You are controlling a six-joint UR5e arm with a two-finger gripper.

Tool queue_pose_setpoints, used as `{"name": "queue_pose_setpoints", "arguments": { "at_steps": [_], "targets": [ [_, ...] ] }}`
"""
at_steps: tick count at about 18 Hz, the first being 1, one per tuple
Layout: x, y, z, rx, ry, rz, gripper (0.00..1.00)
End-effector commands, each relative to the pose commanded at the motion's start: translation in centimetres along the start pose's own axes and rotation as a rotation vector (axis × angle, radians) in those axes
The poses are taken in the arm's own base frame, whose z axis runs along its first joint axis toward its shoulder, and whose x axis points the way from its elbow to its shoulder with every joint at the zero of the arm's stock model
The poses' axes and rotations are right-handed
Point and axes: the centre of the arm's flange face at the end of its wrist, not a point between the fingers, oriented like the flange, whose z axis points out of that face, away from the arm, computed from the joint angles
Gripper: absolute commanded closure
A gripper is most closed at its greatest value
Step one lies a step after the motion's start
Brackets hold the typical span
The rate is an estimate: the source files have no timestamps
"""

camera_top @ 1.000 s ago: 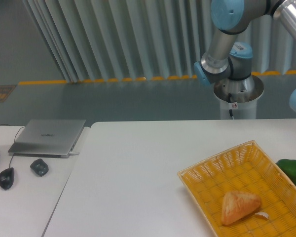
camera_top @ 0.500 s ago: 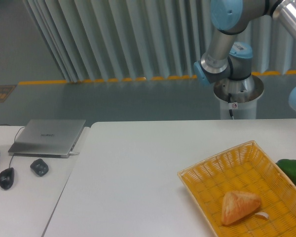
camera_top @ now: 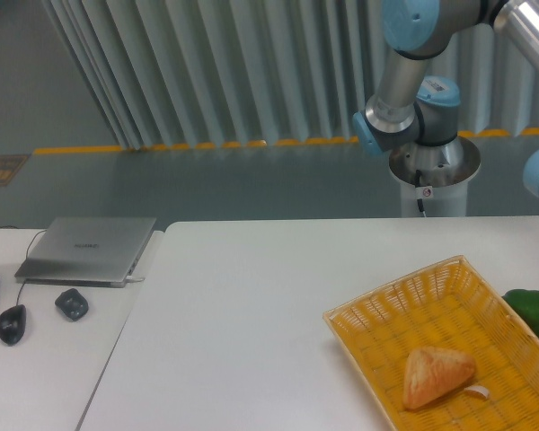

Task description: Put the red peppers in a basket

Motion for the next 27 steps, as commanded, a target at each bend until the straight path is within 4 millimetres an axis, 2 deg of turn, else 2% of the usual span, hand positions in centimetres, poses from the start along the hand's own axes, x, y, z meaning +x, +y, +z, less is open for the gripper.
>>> {"name": "queue_pose_setpoints", "arguments": {
  "at_steps": [3, 6, 8, 10, 14, 19, 23, 27],
  "targets": [
    [0.6, -0.1, 0.9, -0.006, 0.02, 0.003, 1.0],
    [0.7, 0.8, 1.2, -0.01, 0.029, 0.035, 1.0],
    [1.0, 0.9, 2.6, -0.027, 0.052, 0.029, 1.0],
    [0.6, 1.2, 5.5, -0.046, 0.084, 0.025, 1.0],
    [-0.7, 1.4, 6.6, -0.051, 0.082, 0.023, 1.0],
    [-1.8, 1.5, 6.2, -0.047, 0.059, -0.002, 1.0],
    [-3.0, 0.6, 5.5, -0.035, 0.029, -0.043, 1.0],
    [-3.8, 0.1, 5.8, -0.025, 0.004, -0.037, 1.0]
  ]
}}
